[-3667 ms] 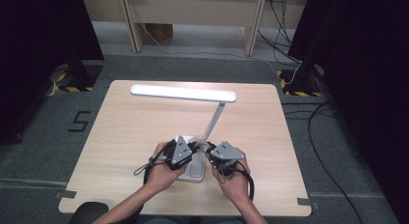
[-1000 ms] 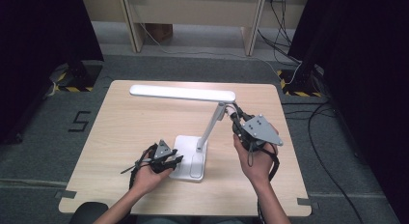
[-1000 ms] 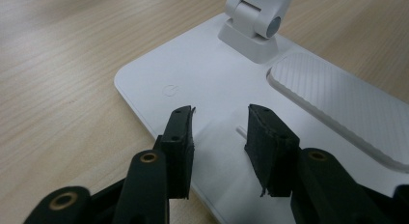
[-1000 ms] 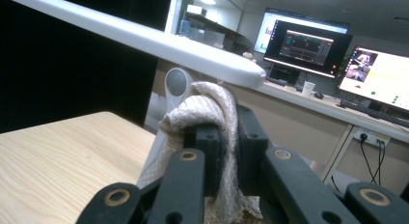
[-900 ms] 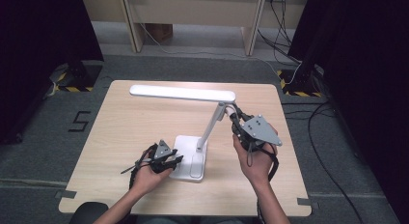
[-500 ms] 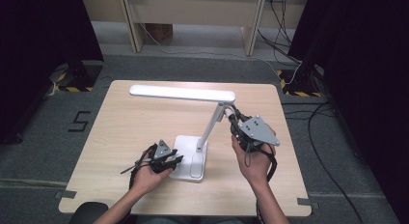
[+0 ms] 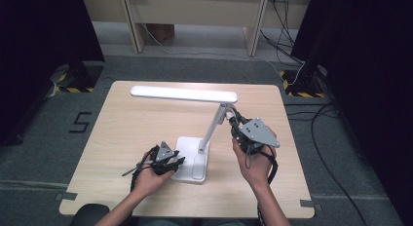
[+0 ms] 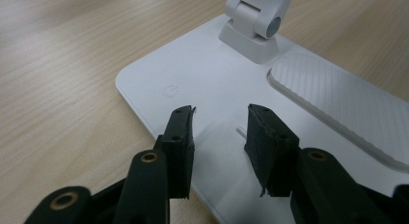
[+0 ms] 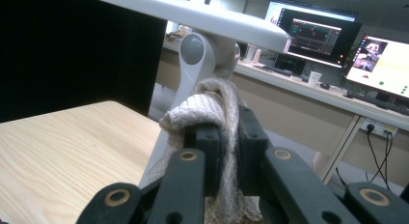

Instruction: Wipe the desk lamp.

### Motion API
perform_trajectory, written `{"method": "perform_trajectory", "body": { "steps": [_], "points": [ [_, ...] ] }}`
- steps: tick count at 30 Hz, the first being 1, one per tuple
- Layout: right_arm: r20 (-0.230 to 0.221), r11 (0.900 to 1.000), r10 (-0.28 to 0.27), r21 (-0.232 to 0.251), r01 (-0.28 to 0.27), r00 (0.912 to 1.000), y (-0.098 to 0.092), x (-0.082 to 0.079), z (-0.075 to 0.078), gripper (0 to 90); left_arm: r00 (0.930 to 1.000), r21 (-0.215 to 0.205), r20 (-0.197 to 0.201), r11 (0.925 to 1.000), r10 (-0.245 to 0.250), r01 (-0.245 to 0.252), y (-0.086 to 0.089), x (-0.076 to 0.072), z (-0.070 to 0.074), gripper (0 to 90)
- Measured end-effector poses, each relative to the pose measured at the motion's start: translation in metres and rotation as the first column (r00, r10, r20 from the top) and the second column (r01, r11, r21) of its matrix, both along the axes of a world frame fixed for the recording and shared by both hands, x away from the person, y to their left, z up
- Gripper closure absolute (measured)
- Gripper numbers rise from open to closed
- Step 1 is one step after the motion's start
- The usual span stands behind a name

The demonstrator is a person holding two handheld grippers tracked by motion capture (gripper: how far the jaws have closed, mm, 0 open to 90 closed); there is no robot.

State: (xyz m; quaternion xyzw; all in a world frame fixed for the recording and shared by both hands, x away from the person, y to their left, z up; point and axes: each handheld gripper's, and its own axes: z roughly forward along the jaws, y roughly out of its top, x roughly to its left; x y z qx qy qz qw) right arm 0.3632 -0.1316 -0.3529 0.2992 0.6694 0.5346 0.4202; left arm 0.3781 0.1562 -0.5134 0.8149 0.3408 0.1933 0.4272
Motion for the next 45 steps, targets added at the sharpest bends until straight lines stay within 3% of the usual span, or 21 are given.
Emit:
{"method": "perform_trajectory", "body": {
  "steps": [25, 31, 45],
  "points": [
    [-0.053, 1.000, 0.008, -0.020, -0.009, 0.9986, 0.005, 0.002, -0.016, 83.7, 1.0000, 0.000, 0.007, 1.0000, 0.003, -0.003, 0.000, -0.001, 0.000, 61.8],
    [-0.101, 1.000, 0.009, -0.007, -0.010, 0.9949, 0.007, 0.002, -0.025, 83.7, 0.9999, -0.001, 0.011, 1.0000, 0.005, -0.005, -0.001, -0.001, -0.001, 61.9],
    [-0.153, 0.999, 0.023, -0.024, -0.027, 0.9880, 0.013, 0.001, -0.045, 83.7, 0.9999, 0.003, 0.013, 1.0000, 0.004, -0.004, -0.001, -0.001, -0.001, 62.0]
  ]
}}
